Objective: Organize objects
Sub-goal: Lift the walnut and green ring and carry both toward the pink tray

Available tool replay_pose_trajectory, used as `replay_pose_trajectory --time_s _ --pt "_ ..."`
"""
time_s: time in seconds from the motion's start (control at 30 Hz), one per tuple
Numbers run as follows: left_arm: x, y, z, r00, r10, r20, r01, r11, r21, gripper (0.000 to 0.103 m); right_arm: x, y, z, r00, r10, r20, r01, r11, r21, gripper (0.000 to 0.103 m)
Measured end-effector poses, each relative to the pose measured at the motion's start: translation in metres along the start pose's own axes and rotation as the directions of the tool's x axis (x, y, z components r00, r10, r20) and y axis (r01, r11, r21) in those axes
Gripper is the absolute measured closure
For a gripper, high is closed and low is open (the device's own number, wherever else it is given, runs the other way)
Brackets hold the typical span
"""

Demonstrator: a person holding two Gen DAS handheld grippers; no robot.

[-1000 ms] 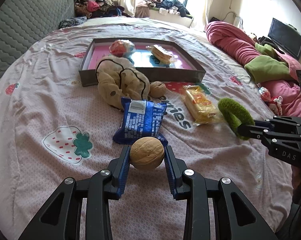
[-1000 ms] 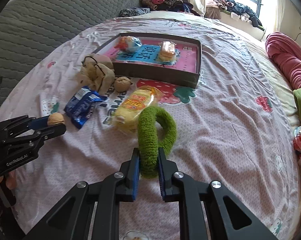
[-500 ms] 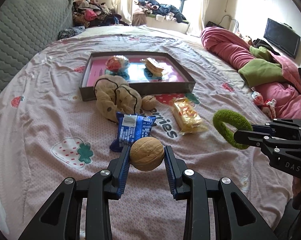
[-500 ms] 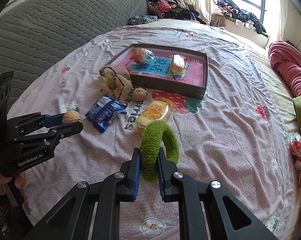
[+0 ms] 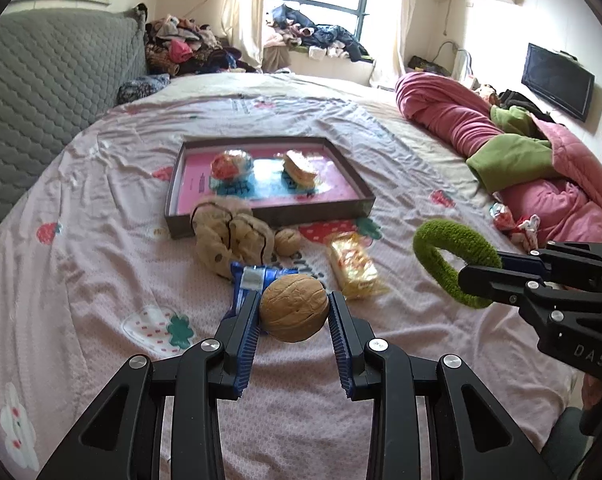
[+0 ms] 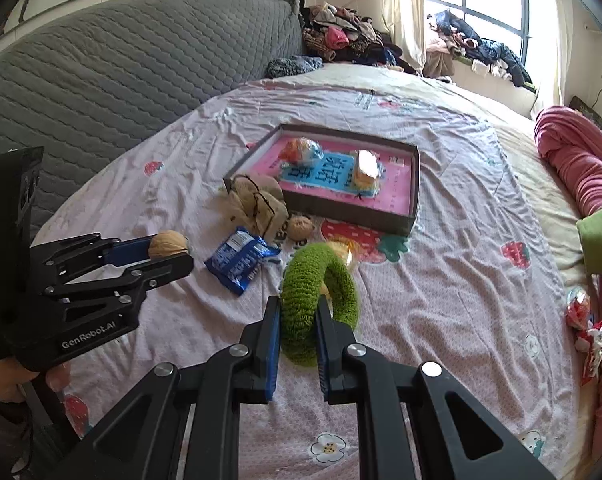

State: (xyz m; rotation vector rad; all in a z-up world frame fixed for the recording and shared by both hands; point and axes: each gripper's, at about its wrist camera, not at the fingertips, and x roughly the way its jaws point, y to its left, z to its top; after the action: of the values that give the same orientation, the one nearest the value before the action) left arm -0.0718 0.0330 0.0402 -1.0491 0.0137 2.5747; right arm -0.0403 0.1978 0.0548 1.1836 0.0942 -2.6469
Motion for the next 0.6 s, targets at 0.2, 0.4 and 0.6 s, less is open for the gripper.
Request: replay_pose_trajectory --time_s 0.2,0.4,0.6 --pt "-0.015 -0.008 0.023 0.999 -0.001 0.038 0.001 1.000 0.018 0.068 -0.016 0.004 0.015 0.999 0.008 0.038 -0.008 1.000 -0.002 0.087" --pt "-0.028 -0.013 0.050 0.997 0.004 0.078 -0.006 1.000 0.028 0.068 -0.029 0.003 0.034 0.998 0.005 0.070 -0.004 1.000 -0.015 0.087" --pt "-0.032 -0.014 0.075 0.994 0.010 0.110 -0.014 0.999 0.031 0.068 -0.043 0.000 0.057 0.994 0.000 0.113 0.003 1.000 -0.025 0.087"
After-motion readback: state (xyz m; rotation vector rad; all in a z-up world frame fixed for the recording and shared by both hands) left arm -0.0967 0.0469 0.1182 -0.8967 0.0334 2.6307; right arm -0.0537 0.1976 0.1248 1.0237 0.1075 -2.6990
